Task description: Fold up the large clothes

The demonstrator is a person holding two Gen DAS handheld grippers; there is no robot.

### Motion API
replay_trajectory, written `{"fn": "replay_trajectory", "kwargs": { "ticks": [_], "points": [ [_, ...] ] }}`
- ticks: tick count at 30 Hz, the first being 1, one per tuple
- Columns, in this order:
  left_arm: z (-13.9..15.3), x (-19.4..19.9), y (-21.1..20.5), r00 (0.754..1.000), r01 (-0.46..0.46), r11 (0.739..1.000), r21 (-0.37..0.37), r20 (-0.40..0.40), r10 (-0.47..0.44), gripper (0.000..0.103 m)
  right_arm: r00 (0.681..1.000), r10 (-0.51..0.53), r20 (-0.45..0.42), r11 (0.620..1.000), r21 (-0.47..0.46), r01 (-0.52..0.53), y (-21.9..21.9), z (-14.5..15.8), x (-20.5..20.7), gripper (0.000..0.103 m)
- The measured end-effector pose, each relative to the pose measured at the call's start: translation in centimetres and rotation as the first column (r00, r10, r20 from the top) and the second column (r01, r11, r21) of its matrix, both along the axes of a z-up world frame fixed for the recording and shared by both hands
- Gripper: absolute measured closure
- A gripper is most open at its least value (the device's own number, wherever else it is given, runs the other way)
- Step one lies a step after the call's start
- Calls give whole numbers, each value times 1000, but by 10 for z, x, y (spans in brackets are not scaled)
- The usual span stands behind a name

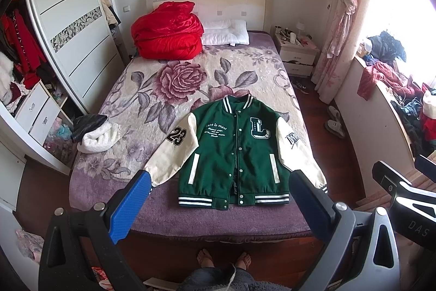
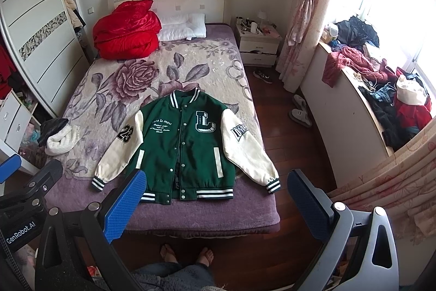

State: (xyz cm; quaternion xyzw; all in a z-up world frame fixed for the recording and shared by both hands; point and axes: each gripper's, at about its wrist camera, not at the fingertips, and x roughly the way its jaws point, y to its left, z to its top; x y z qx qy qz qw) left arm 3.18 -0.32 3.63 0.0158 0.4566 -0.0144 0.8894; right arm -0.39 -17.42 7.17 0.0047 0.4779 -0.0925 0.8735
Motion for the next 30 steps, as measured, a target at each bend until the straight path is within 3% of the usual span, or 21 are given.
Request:
{"fn": "replay_trajectory", "kwargs": {
  "ticks": [11,13,20,25,30],
  "points": [
    [6,10,-12,1000,5,1000,-1,10,-5,0,1000,-5,3,1000,2,5,2,7,9,0],
    [-5,1,-6,1000,7,1000,-8,10,-7,0,1000,-9,4,1000,3,9,0,5,6,0],
    [-29,29,5,1000,19,1000,19,15,-19,0,998,-63,-12,997,36,64,-1,-9,22,0],
    [-71,57,24,998,15,995,94,57,-21,0,988,-124,-88,988,81,131,-17,-68,47,0],
    [-149,103,23,1000,4,986,167,15,-7,0,939,-274,-205,944,129,304,-66,-172,58,3]
  ]
}}
